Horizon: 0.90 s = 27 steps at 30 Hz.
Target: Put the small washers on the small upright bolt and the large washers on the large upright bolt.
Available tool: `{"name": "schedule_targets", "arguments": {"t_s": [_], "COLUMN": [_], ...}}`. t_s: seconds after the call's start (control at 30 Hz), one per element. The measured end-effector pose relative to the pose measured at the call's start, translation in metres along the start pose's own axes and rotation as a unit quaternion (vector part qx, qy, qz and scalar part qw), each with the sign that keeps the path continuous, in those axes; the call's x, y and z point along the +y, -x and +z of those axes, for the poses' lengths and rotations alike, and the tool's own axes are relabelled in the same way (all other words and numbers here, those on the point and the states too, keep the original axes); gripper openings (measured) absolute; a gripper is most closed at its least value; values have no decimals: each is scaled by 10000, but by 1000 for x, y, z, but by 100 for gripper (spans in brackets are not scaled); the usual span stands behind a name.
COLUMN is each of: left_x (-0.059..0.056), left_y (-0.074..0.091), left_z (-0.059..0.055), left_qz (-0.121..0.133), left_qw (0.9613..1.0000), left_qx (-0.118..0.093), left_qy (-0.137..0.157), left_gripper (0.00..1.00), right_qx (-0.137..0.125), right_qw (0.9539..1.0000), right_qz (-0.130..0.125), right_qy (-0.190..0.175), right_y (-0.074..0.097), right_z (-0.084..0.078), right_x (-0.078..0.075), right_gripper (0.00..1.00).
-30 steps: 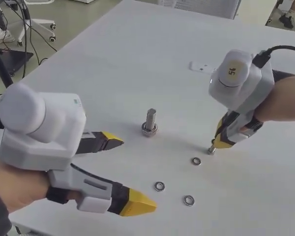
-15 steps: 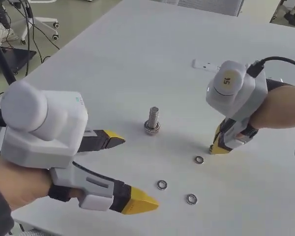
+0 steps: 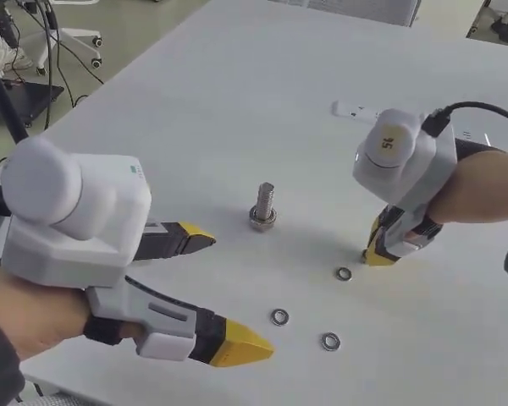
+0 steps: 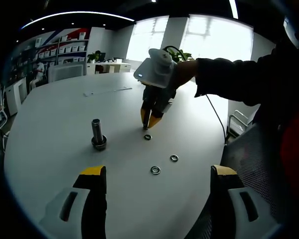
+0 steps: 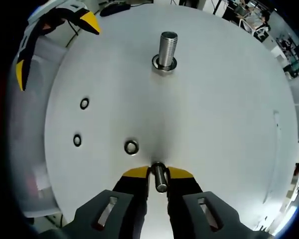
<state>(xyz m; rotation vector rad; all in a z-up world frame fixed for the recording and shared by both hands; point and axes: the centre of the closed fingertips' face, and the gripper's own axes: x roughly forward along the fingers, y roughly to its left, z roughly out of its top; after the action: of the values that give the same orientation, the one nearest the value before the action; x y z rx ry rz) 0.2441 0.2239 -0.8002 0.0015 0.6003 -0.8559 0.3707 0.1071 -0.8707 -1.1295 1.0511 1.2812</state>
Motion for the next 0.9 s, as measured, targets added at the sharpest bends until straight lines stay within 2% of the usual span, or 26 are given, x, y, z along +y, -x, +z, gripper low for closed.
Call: {"name": "schedule_targets", "arguments": {"t_s": [0.5, 0.9], "left_x": [0, -1], "left_y": [1, 0], "left_z": [-1, 0], "left_qz": [-5, -27], "left_qw": [10000, 10000], "left_qx": [12, 18], "left_qy": [-18, -36], "left_gripper": [86, 86], "right_qx": [-191, -212], "right_qw": [9997, 9991], "right_qz": [-81, -166], "right_qy": [-145, -333], "right_y": [7, 17], "right_z": [1, -14], "right_x": [-5, -3], "right_gripper": [24, 26]}}
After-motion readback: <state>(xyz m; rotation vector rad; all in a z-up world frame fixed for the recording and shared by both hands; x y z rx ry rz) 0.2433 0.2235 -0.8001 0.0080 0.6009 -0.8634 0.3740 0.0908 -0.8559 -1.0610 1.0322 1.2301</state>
